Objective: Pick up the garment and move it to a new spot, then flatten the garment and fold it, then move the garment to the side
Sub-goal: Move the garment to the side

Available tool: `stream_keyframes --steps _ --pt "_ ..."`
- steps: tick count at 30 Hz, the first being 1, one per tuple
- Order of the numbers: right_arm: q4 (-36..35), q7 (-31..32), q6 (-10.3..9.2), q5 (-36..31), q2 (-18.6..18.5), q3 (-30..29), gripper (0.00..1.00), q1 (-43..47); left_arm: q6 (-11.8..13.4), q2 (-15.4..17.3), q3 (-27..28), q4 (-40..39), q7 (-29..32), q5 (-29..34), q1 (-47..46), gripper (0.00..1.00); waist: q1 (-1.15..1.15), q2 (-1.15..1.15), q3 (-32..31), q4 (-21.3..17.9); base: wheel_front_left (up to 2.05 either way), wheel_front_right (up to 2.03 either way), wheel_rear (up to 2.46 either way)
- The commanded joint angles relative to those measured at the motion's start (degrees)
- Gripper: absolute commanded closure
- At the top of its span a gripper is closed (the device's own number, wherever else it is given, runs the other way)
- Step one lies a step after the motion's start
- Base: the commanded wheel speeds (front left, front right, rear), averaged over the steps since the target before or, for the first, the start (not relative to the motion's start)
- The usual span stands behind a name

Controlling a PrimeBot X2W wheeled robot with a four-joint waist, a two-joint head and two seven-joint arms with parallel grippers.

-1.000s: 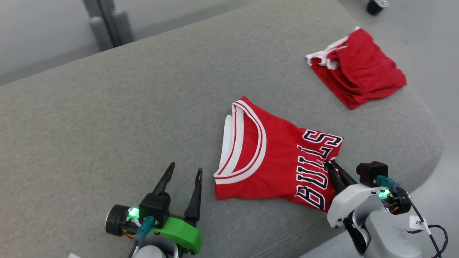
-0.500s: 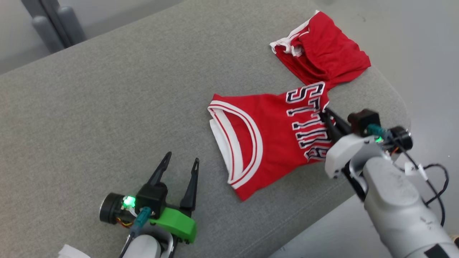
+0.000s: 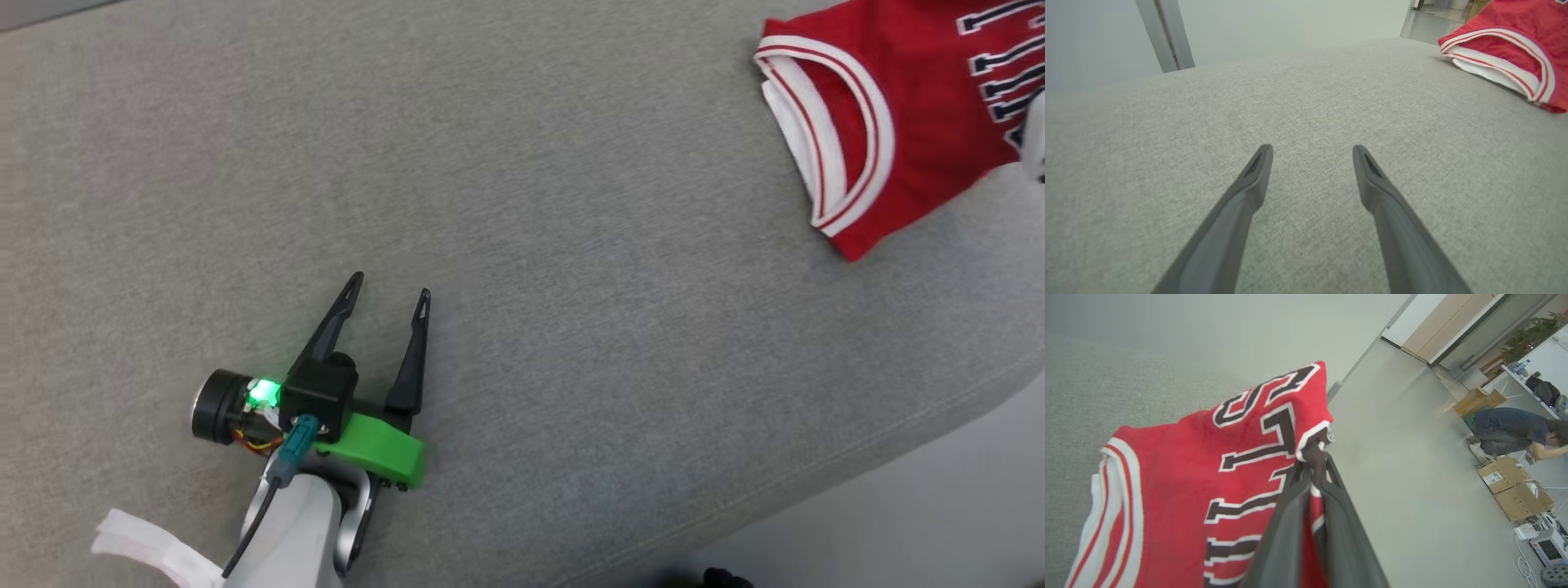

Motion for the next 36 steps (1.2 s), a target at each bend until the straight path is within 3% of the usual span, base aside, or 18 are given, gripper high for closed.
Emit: stream_keyframes --steps 1,2,5,8,12,17,22,36 --pt "0.4 0.4 -0.12 -2.3 -1.1 -3.3 0.52 -0.9 -0.3 0.1 0.2 -0.1 0.0 0.3 -1.4 0.0 0.0 -0.01 5.3 6.0 0.0 0.0 0.0" --pt "0.5 0.5 -0.12 -3.4 -1.3 -5.3 0.0 -1.0 -0.3 0.0 0.3 -0.1 0.0 0.2 -1.5 0.0 0.0 -0.01 5.3 6.3 0.0 0.0 0.0" --pt "-0.5 -1.6 -0.12 -6.5 0.0 -12.0 0.0 -0.7 -0.3 -0.1 0.6 0.1 0.0 -0.1 -1.4 0.0 0.0 -0.01 4.9 7.0 0.0 0.0 0.0" --pt "-2.3 -4.5 -0.12 -9.0 3.9 -17.5 0.0 -0.1 0.2 -0.3 1.1 0.3 0.0 -0.4 -0.7 0.0 0.0 -0.01 3.0 7.1 0.0 0.0 0.0" --pt "-5.0 -6.2 -0.12 -9.4 9.8 -18.6 0.0 -0.4 0.6 -0.4 1.5 0.1 0.0 0.1 0.4 0.0 0.0 -0.01 0.3 7.0 0.0 0.0 0.0" --pt "-12.2 -6.5 -0.12 -5.0 15.7 -15.2 0.0 1.3 1.4 -0.5 2.9 0.1 0.0 -0.6 1.3 0.0 0.0 -0.01 -3.0 7.4 0.0 0.0 0.0" --pt "-19.5 -6.5 -0.12 1.5 18.6 -8.6 0.0 7.0 2.3 -0.6 5.0 0.9 0.0 -1.6 2.5 0.0 0.0 -0.01 -6.2 8.6 0.0 0.0 0.0" --pt "-25.9 -6.5 -0.11 12.6 19.5 -0.3 0.0 32.7 5.2 -0.7 8.0 2.1 0.0 -3.1 8.7 0.0 0.0 -0.01 -16.2 15.3 0.0 0.0 0.0"
